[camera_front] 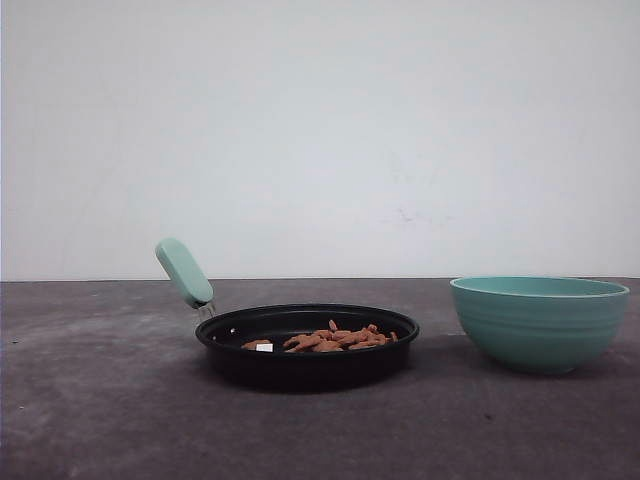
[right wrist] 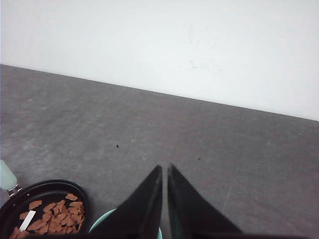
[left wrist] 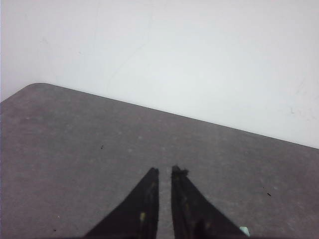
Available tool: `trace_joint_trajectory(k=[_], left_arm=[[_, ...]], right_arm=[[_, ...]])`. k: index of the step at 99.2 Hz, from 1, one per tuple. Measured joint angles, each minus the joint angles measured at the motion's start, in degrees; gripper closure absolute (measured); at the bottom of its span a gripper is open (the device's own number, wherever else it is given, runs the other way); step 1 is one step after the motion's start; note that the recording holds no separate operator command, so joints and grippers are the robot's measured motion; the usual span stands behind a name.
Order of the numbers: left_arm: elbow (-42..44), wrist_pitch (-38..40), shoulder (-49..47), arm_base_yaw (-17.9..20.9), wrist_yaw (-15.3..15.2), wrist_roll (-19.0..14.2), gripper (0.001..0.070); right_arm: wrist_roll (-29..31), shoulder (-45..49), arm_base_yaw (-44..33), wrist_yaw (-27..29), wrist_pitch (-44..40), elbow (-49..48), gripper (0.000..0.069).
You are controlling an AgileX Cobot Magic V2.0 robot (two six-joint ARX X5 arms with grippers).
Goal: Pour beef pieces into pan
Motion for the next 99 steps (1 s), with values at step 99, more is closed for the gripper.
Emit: trace_joint_trajectory(k=[99], left_arm=[[0.0,-0.1,-0.1,0.0,0.0,0.0,0.0688]], right_arm=[[0.9,-29.4,-11.7,-6.5,10.1,-48.8,0.0675]])
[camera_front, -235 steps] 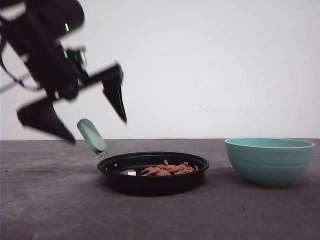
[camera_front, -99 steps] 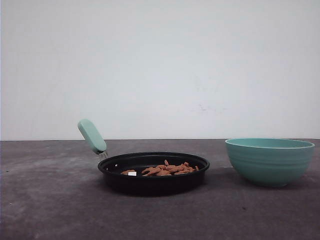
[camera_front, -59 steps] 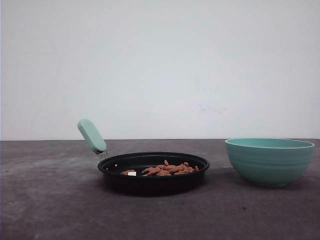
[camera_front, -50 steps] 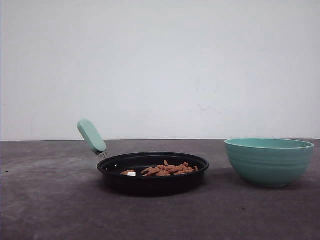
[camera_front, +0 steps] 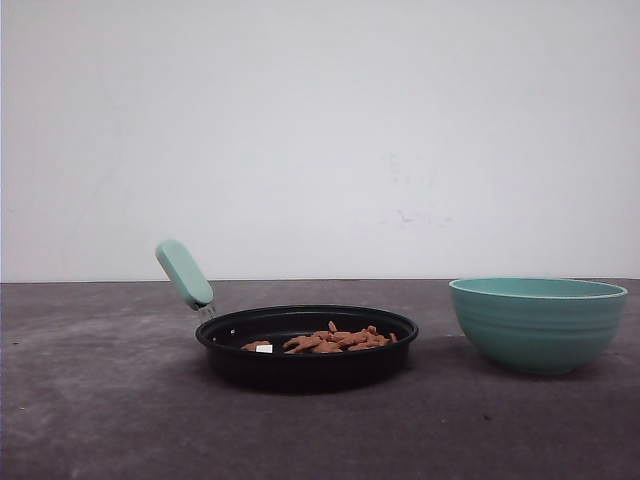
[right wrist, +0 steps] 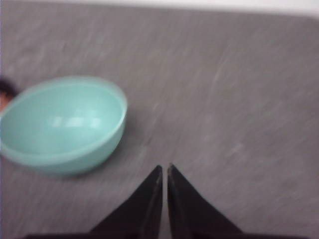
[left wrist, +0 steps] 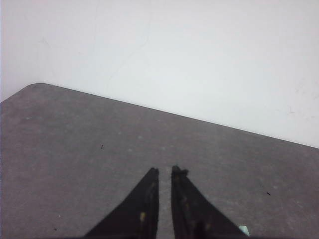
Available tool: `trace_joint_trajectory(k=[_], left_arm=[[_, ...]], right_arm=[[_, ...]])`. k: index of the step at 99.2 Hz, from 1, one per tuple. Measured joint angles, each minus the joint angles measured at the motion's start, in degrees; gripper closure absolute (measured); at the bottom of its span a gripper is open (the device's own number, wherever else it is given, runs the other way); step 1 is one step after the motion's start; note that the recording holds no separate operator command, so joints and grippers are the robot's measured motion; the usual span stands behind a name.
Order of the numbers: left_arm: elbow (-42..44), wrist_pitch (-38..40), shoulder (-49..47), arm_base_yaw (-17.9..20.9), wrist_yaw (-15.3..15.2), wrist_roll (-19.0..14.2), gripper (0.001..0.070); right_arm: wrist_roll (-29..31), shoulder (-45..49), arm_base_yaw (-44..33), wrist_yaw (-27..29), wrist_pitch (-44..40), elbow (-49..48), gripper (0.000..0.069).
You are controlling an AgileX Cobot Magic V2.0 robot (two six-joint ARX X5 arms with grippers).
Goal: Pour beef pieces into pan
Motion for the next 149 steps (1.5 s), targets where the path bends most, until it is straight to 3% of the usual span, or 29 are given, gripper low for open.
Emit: trace_joint_trajectory(k=[121,129,138,149], left_arm=[[0.0,0.7,-0.3,1.1,0.1,-0.1,0.0688],[-1.2,3.5,-1.5,3.6,0.1,-2.3,0.0688],[-4.8,5.2,-3.9,6.4,0.0,-7.2,0.0688],[-9.1,6.0,-6.3,7.0,0.1,-12.3,0.0688]], right_arm=[[0.2,-0.1,-1.6,-1.1,3.4,-0.5,0.0675],[0.2,-0.1,-1.6,-1.1,3.4,-0.5,0.0675],[0.2,-0.1,-1.6,-1.1,3.4,-0.5,0.0675],[0.2,-0.1,-1.6,-1.1,3.4,-0.5,0.0675]])
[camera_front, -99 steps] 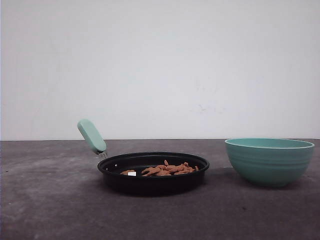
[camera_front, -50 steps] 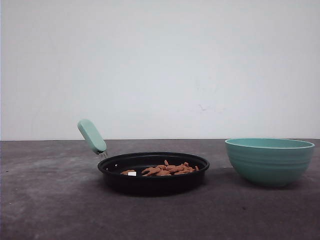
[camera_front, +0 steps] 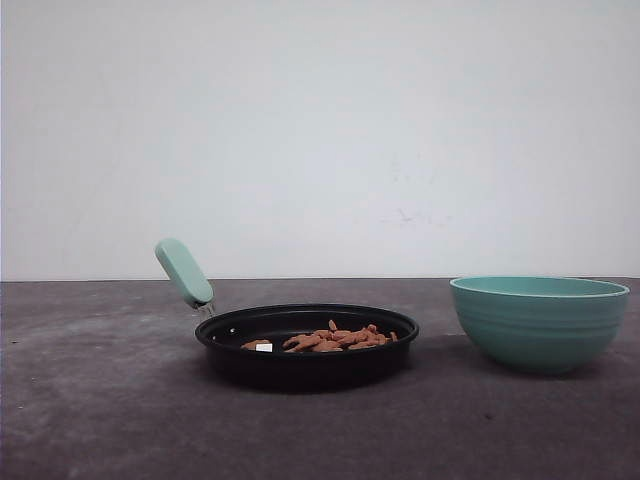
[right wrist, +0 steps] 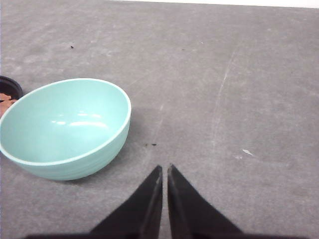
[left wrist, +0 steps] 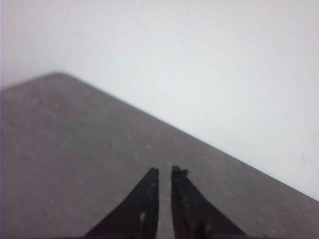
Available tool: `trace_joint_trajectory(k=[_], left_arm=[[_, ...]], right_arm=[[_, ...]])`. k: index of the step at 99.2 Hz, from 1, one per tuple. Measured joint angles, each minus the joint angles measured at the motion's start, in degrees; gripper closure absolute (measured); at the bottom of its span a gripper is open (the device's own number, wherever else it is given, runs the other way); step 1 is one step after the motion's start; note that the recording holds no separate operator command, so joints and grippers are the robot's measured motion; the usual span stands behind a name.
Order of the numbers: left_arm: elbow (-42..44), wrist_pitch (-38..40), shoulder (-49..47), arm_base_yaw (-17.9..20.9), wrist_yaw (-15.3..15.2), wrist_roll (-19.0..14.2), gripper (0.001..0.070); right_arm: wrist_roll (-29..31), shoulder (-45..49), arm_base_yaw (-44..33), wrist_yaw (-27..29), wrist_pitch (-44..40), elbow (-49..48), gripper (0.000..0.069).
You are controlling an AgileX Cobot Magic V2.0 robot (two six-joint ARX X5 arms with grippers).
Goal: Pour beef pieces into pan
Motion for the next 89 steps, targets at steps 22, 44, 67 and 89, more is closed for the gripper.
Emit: trace_joint_trajectory(k=[22,44,67,89], left_arm=[[-10.0,6.2,-3.9,3.4,-1.8,0.2,0.0688],[-33.7,21.4,-4.8,12.6,16.1,3.3,0.0688],[-44.0,28.3,-12.7,14.9,24.9,5.6,0.0690],[-44.0,27.9,-12.8,14.9,23.7,17.4,0.0690]], right_arm=[[0.0,0.0,0.0,0.0,0.0,0.0,0.0675],[0.0,0.0,0.0,0.0,0.0,0.0,0.0675],[0.0,0.0,0.0,0.0,0.0,0.0,0.0675],[0.0,0.0,0.0,0.0,0.0,0.0,0.0675]])
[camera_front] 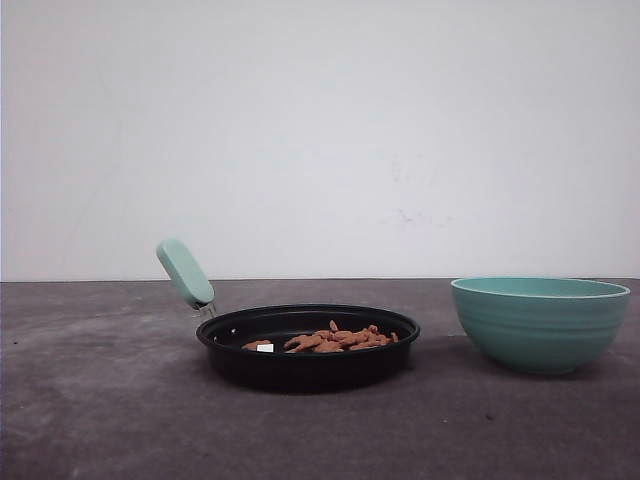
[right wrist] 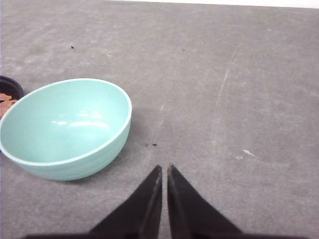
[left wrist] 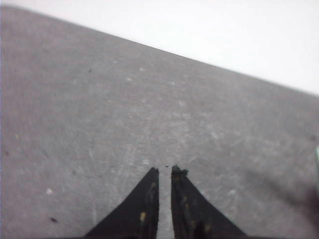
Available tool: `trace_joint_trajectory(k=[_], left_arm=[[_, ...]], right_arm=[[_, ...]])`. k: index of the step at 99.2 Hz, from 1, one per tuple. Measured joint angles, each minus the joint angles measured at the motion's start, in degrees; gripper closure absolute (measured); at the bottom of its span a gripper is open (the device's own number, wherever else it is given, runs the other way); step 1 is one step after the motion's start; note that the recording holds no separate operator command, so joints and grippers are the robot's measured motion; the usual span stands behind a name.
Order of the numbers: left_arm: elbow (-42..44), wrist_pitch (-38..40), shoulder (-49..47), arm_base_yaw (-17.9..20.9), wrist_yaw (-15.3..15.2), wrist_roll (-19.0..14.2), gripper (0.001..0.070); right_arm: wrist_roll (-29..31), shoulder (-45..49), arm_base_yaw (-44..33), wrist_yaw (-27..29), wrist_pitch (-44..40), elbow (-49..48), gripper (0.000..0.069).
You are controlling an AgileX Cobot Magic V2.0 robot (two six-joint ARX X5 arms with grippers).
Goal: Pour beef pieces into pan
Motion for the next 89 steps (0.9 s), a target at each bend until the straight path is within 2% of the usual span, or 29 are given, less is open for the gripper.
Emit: trace_joint_trajectory(k=[13,30,47,61,89], left_arm=[[0.0,0.0,0.0,0.0,-0.9,4.8,0.0690],[0.0,0.0,0.0,0.1,-0.5,6.7,0.0690],[0.0,-0.2,0.1,0.1,4.6,4.7,0.0690],[0.0,-0.3,0.1,0.1,4.7,3.7,0.0690],[0.0,-0.3,0.1,0.1,4.7,3.6,0.0690]], right_arm=[[0.0,0.0,0.0,0.0,0.0,0.0,0.0675],[0.0,0.0,0.0,0.0,0.0,0.0,0.0675],[0.0,0.0,0.0,0.0,0.0,0.0,0.0675],[0.0,0.0,0.0,0.0,0.0,0.0,0.0675],[0.0,0.0,0.0,0.0,0.0,0.0,0.0675]])
